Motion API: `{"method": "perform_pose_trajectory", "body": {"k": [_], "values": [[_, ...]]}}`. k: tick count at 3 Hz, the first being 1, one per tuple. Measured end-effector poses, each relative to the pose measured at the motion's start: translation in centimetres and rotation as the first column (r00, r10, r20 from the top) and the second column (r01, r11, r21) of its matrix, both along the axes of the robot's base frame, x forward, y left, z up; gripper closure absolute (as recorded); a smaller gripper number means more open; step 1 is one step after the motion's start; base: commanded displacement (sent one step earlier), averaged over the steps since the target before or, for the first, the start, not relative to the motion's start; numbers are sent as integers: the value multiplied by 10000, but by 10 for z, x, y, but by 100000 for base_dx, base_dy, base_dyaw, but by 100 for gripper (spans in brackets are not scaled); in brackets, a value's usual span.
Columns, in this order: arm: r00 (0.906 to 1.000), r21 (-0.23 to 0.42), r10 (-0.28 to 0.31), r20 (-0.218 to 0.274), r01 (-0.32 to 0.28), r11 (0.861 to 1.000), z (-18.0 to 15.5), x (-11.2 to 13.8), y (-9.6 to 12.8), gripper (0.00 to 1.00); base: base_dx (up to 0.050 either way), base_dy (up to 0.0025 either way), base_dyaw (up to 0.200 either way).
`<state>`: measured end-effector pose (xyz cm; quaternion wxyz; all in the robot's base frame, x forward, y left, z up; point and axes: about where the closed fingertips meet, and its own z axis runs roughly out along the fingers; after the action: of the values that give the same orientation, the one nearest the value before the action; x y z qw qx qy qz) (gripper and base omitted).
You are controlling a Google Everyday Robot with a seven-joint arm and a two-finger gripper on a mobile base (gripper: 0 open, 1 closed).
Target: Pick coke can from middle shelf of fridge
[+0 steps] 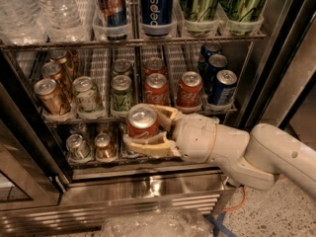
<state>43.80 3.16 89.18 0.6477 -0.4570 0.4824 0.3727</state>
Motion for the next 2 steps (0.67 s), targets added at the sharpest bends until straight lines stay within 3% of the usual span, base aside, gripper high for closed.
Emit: {"method": "perform_pose_trajectory", "body": {"k": [1,2], "values": [[9991,175,412,-102,-410,9990,-4,-22,14,100,0,0,0],[9928,105,974,-690,-969,9952,-9,-65,28,100,0,0,0]]}}
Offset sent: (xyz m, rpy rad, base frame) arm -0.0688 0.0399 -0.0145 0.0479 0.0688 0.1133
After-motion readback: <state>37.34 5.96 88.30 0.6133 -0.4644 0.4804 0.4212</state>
